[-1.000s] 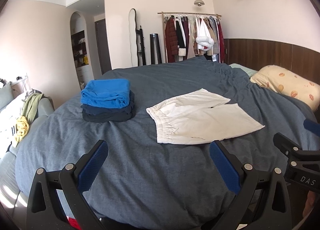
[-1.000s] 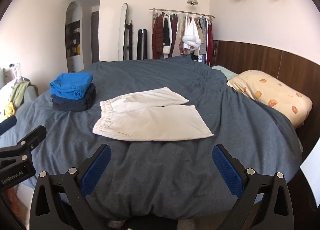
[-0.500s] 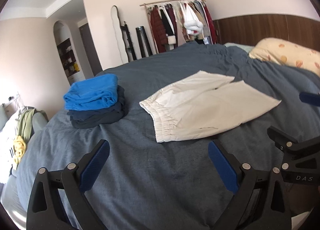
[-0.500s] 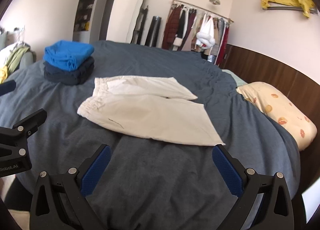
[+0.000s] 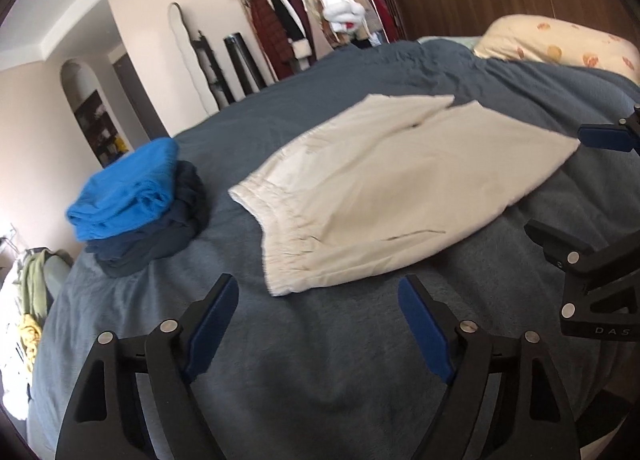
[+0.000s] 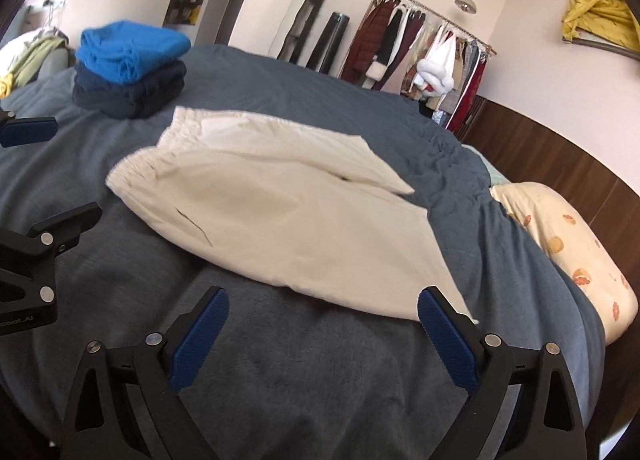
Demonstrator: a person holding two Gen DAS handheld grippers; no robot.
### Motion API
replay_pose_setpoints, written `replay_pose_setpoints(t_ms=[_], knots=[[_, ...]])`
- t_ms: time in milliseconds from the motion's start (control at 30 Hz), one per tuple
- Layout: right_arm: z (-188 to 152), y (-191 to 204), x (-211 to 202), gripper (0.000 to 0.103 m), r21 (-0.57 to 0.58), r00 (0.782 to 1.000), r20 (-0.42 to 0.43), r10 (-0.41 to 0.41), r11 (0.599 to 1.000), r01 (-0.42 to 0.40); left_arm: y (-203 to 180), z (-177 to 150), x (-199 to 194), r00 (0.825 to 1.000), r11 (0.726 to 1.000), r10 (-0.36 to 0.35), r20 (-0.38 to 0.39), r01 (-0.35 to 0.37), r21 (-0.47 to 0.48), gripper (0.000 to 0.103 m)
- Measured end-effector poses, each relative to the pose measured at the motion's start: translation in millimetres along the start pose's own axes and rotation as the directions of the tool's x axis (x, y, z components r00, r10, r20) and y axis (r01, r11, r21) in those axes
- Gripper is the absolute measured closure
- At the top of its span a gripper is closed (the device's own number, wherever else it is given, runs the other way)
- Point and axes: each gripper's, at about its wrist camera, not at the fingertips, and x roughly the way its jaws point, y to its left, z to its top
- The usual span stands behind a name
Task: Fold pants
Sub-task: 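Lower both grippers to the cream pants, left at waistband, right at leg hem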
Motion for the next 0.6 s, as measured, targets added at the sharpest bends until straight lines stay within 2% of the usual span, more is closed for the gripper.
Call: replay_pose_setpoints(t_ms=[133,333,600], knots=[[-3.8,-0.6,15.6,0.013,-0.024,1.000,-0.029,0.013,1.000,-0.013,-5.2,-1.2,17.9,0.999,0.999,-0.034,-0.034,0.034,0.002,0.024],[-7.3,-4.4,35.5,0.024,-0.061,0.998,-0.058,0.004,0.998,-0.008,-10.6,3.5,38.3,0.997,0.998,-0.042,-0.061,0.044,0.037,0.028],[-9.2,-12.8,54.6,0.039,-0.064,0.995,-0.103,0.006,0.998,-0.013,-21.4,5.7,56.3,0.995,0.992,-0.045,-0.093,0.056,0.110,0.028]])
